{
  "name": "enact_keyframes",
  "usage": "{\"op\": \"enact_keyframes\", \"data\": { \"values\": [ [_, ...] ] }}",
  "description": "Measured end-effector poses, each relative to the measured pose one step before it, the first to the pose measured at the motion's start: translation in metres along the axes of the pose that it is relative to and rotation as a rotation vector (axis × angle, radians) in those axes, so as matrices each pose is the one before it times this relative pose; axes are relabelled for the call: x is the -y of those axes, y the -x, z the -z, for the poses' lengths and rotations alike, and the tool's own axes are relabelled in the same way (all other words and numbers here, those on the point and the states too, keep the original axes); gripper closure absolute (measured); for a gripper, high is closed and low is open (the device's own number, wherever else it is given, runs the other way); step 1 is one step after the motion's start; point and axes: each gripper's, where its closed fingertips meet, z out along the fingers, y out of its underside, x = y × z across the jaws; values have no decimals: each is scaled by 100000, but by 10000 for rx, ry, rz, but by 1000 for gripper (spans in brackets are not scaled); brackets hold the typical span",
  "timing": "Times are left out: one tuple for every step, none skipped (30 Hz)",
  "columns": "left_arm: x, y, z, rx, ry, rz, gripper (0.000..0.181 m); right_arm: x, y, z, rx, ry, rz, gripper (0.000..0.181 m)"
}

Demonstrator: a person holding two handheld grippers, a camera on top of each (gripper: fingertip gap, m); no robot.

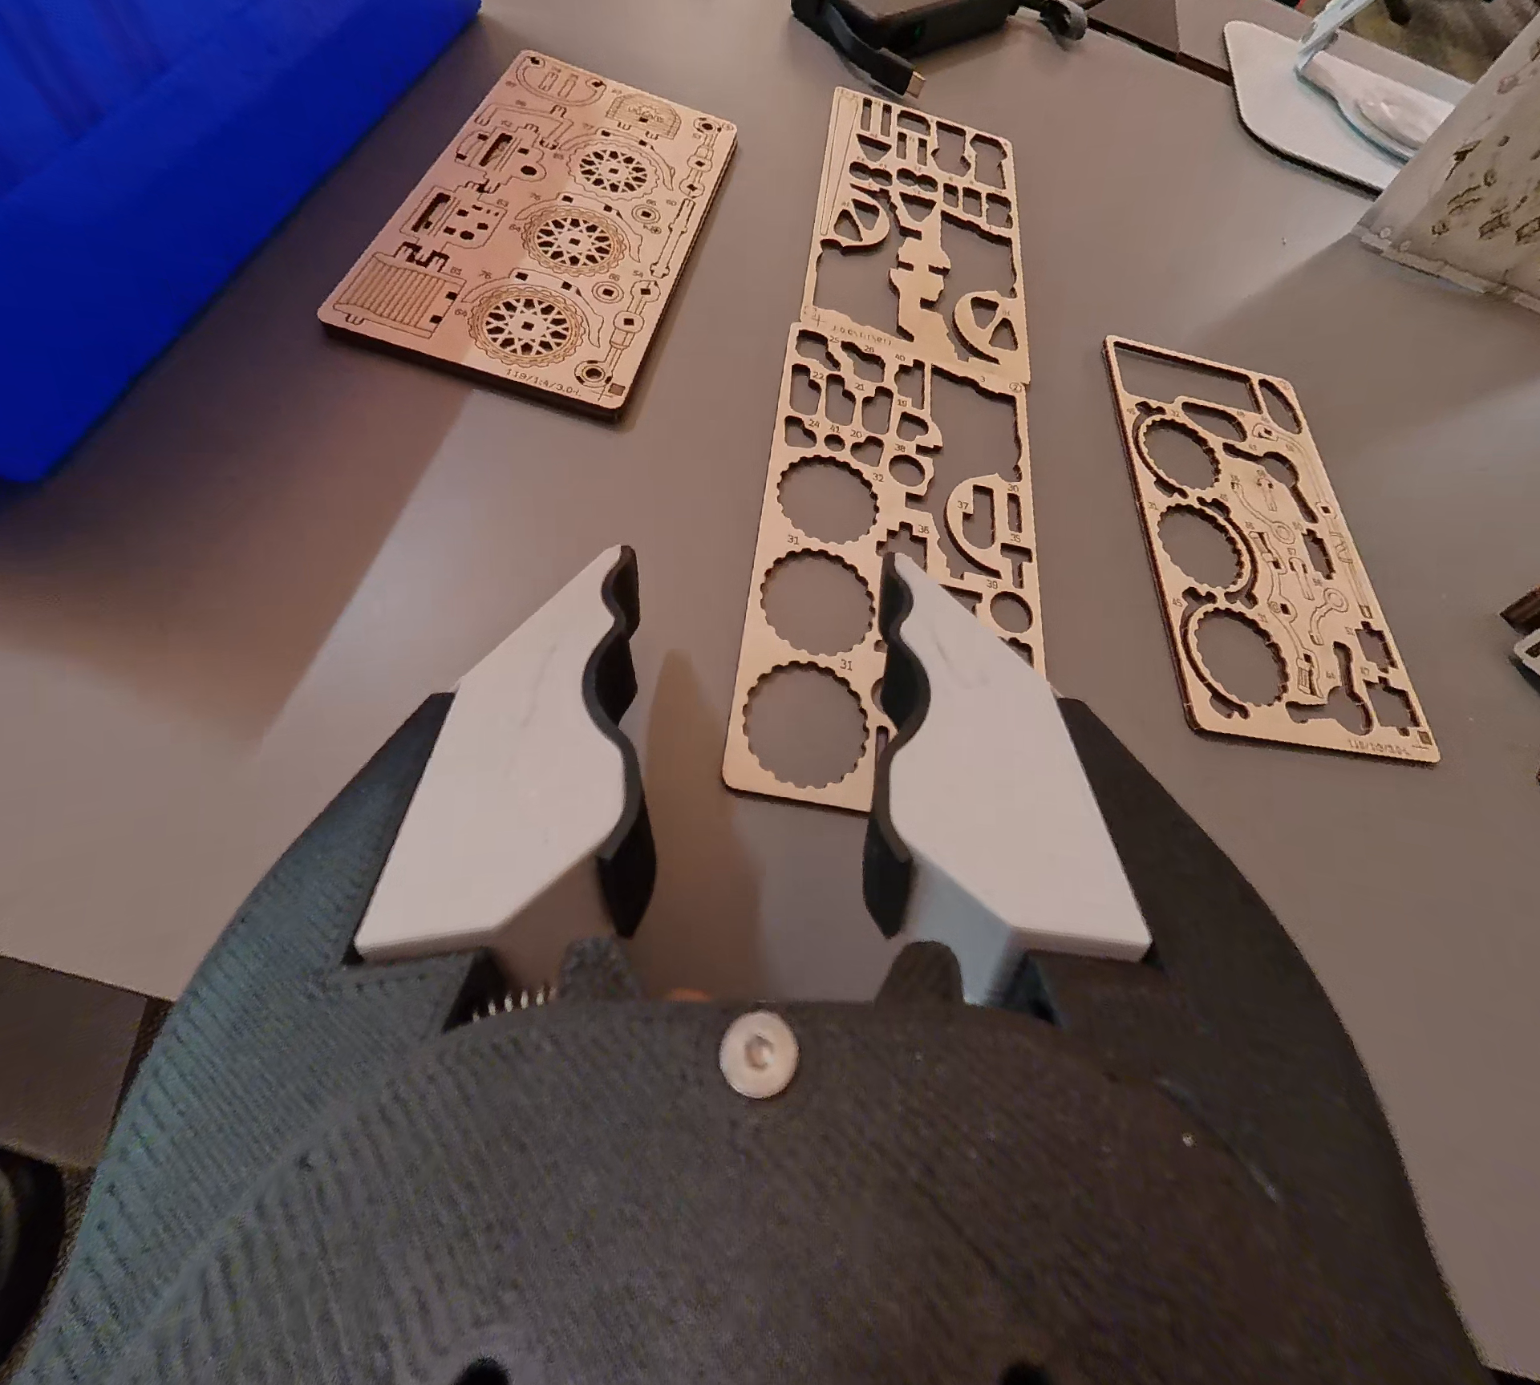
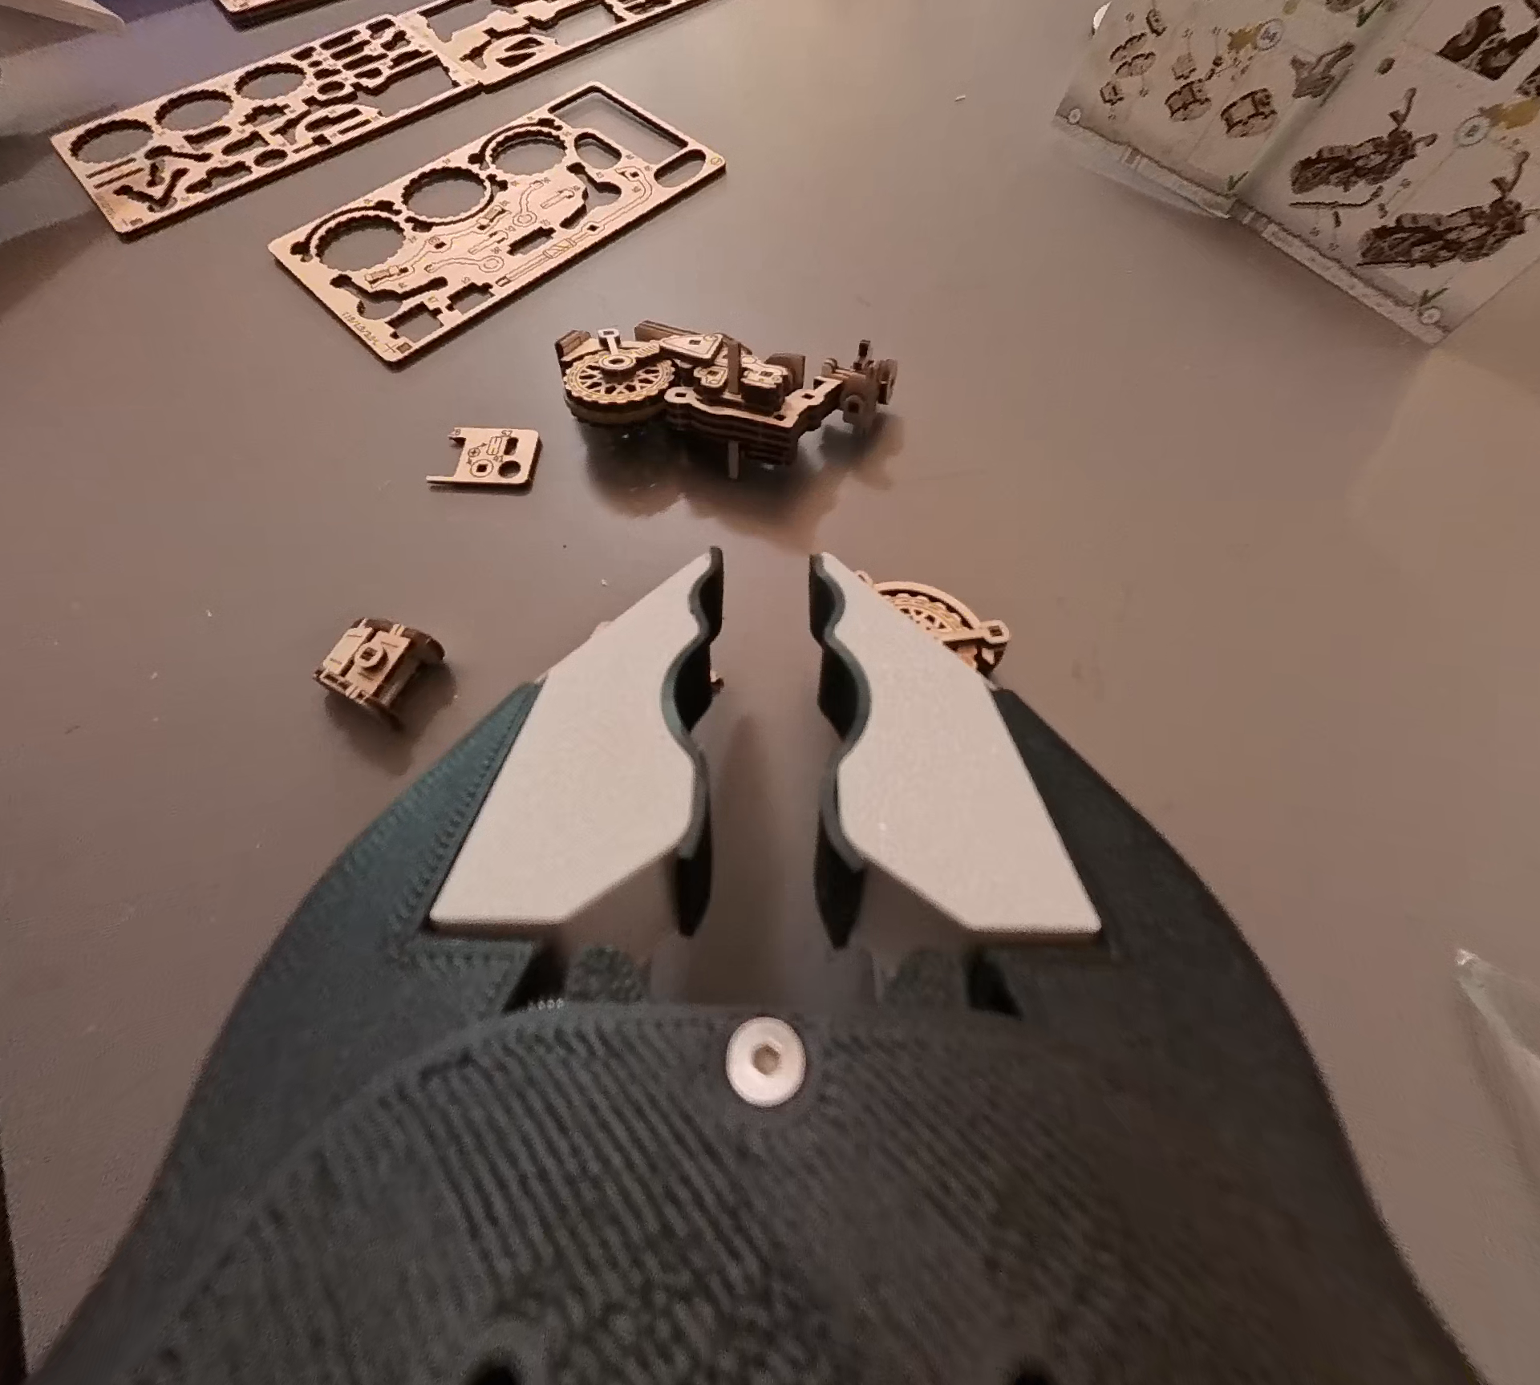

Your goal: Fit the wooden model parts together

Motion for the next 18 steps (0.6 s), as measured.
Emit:
{"op": "enact_keyframes", "data": {
  "values": [
    [8, 53, 10, 12, -4, 10, 125, -6, -22, -15, 2, 4, -20, 163],
    [30, 57, 8, 7, -9, 19, 125, -10, -14, -13, 6, 7, -22, 162],
    [14, 40, 7, -1, -6, 15, 124, -15, -17, -10, 6, 10, -19, 162],
    [15, 23, 0, -7, -5, 10, 124, -2, -8, -9, 4, 8, -15, 162],
    [11, 10, -4, -10, -1, 6, 123, -11, -11, -5, 3, 3, -10, 162],
    [-10, -10, -1, -12, 12, -1, 123, 10, -7, 6, 1, -2, -6, 162],
    [-44, -25, -21, -16, 33, -6, 122, 0, -1, 5, 2, -3, -4, 162],
    [-46, -33, -21, -12, 30, -12, 122, 3, 3, -2, 1, -2, -2, 162],
    [-32, -25, -28, -6, 20, -12, 121, 0, 2, 0, 1, 0, 0, 162],
    [-25, -29, -17, -4, 15, -15, 121, -2, -6, 1, -4, 1, 0, 162],
    [-20, -7, -6, 2, 7, -14, 121, 1, -38, 4, -27, -4, -7, 161],
    [-4, -21, -5, -3, 2, -6, 120, 7, -80, 0, -46, -6, -19, 160],
    [-22, -25, 1, -8, 5, -4, 120, 2, -111, 6, -57, -4, -35, 158],
    [-26, -12, -19, 0, 9, -11, 120, 2, -137, 0, -64, -1, -56, 156],
    [-20, -2, -6, 5, 8, -15, 120, 1, -143, 5, -47, -1, -72, 154],
    [-18, -4, -7, 4, 6, -14, 119, -4, -128, 5, -29, -7, -85, 152],
    [-14, 3, -9, 5, 5, -9, 119, 24, -108, 20, -9, -19, -93, 151],
    [0, -6, -1, -1, -2, -7, 119, 34, -110, 22, 2, -28, -97, 151]
  ]
}}
